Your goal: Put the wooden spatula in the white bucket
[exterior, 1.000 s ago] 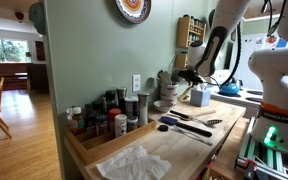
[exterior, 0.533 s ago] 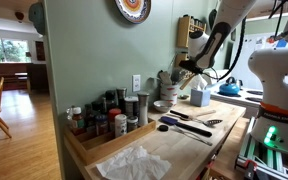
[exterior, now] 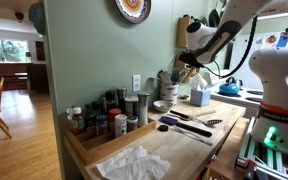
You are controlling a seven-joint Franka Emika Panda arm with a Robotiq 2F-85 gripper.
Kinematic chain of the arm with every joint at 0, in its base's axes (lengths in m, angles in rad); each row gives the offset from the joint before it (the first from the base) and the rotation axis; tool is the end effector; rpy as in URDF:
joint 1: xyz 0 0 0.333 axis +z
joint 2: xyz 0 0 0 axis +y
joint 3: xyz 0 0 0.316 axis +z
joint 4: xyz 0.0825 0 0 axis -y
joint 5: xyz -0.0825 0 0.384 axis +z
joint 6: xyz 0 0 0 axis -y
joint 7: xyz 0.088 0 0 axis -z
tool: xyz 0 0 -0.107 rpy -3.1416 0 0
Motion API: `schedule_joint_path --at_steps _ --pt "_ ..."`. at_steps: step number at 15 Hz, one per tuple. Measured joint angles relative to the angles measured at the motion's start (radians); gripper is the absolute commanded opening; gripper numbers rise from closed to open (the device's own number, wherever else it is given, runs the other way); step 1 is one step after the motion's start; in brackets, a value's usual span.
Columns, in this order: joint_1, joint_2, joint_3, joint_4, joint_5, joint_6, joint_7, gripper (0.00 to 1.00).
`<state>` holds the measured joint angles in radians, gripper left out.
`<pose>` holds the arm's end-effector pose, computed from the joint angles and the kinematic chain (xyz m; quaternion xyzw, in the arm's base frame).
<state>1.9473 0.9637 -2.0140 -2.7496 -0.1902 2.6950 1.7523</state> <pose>0.3972 -0.0466 0.3966 0.5805 -0.6519 0.4408 0.2089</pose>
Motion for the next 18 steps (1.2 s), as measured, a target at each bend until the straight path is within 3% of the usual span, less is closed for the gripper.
schedule_joint_path --at_steps 4,5,10,11,13,15,18 --pt "0.051 0.103 0.002 -0.001 -0.051 0.048 -0.003 0.06" --pt "0.053 0.127 0.007 -0.004 -0.078 0.073 -0.004 0.25" --pt "0.031 0.169 0.028 0.002 -0.123 0.137 -0.004 0.25" --pt "0.030 0.169 0.028 0.002 -0.124 0.138 -0.004 0.06" --pt "0.029 0.169 0.028 0.002 -0.125 0.139 -0.004 0.06" --pt "0.020 0.178 0.052 0.006 -0.049 0.149 -0.074 0.06" --pt "-0.026 0.220 0.140 0.024 0.050 0.193 -0.174 0.06"
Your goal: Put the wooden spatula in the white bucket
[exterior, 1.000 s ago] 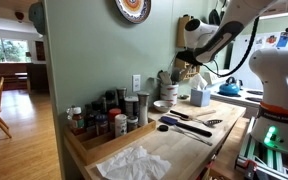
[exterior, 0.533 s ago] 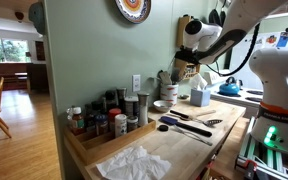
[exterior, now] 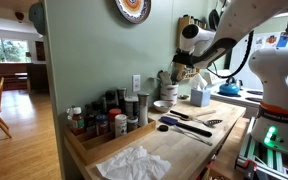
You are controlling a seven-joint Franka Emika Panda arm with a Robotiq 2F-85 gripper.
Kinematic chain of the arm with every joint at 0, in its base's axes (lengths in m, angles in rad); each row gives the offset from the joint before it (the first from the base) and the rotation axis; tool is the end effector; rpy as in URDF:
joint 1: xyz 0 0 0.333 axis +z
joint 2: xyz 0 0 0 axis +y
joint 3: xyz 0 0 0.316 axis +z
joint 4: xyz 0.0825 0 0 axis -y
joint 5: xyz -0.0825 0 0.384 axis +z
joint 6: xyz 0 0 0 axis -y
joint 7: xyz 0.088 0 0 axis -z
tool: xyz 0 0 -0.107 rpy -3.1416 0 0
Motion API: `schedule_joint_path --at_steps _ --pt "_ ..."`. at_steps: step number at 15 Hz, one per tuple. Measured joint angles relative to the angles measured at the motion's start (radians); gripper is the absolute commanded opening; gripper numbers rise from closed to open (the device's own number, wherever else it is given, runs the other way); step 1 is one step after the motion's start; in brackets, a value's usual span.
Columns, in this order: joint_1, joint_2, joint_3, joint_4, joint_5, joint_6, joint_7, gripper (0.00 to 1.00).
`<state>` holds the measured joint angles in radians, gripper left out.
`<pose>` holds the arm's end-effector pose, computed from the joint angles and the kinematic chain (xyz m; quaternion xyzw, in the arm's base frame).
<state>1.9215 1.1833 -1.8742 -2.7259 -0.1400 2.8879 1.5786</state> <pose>0.4206 0.0146 0.4057 0.6416 -0.4864 0.5420 0.2410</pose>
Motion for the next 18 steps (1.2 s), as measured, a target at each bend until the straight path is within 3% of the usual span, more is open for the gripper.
schedule_joint_path --at_steps 4,10,18 --pt "-0.087 0.088 0.113 0.022 0.105 0.100 -0.076 0.06" --pt "-0.211 0.215 0.205 0.051 0.267 0.262 -0.171 0.06" --pt "-0.338 0.236 0.332 0.059 0.458 0.523 -0.290 0.06"
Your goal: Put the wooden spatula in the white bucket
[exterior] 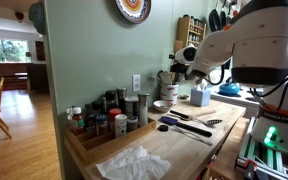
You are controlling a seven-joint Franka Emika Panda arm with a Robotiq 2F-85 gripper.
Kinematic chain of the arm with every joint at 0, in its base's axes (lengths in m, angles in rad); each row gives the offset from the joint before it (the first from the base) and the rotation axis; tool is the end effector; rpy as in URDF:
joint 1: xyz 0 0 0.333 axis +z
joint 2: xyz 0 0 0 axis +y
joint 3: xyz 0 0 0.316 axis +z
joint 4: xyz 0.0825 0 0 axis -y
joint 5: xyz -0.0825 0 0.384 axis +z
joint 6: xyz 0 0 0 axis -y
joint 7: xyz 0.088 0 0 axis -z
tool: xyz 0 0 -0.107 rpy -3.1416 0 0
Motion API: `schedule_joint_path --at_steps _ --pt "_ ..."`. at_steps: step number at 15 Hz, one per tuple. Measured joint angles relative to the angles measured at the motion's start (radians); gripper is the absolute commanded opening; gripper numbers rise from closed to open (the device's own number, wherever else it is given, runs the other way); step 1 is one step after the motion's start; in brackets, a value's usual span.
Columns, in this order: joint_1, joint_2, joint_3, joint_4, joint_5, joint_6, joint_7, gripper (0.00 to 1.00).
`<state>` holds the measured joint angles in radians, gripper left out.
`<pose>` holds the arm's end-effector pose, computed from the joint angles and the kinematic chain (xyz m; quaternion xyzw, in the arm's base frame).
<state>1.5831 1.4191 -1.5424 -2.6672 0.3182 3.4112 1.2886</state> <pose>0.4644 -0.0072 0.3536 0.6468 -0.3253 0.6454 0.2434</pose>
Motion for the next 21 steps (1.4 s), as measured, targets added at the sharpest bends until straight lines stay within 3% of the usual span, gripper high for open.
schedule_joint_path --at_steps 10,21 --pt "-0.125 -0.063 0.152 0.038 0.142 0.209 -0.128 0.06" --pt "-0.250 -0.269 0.324 0.088 0.193 0.299 -0.334 0.06"
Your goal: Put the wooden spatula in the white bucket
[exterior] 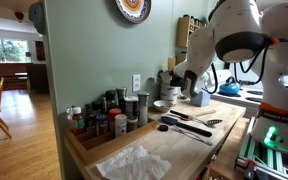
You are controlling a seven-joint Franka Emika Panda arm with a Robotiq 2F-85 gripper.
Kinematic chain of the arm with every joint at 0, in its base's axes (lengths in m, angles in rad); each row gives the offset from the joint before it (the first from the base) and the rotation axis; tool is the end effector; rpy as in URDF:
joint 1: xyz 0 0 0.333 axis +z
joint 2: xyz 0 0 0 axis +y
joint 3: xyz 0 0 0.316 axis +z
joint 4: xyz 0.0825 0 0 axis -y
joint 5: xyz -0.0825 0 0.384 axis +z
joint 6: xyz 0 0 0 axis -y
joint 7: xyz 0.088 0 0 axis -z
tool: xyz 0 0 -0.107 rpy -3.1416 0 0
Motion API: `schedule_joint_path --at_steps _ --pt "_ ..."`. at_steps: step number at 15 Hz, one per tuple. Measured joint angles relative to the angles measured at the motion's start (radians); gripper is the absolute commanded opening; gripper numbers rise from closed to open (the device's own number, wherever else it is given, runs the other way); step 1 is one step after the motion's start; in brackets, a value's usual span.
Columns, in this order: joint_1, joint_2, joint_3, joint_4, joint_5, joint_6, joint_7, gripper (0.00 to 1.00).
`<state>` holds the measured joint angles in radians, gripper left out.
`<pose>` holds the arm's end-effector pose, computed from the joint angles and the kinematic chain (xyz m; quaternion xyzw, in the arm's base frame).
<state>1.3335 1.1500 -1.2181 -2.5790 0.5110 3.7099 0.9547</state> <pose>0.4798 -0.0156 0.2624 0.7361 -0.2708 0.5903 0.1907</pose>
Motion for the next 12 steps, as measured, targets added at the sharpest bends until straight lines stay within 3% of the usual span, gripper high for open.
schedule_joint_path --at_steps 8,10,12 --pt "-0.098 -0.185 0.108 0.023 0.070 0.037 -0.215 0.08" --pt "-0.124 -0.232 0.131 0.027 0.105 0.054 -0.282 0.43" --pt "-0.148 -0.278 0.153 0.028 0.147 0.081 -0.357 0.58"
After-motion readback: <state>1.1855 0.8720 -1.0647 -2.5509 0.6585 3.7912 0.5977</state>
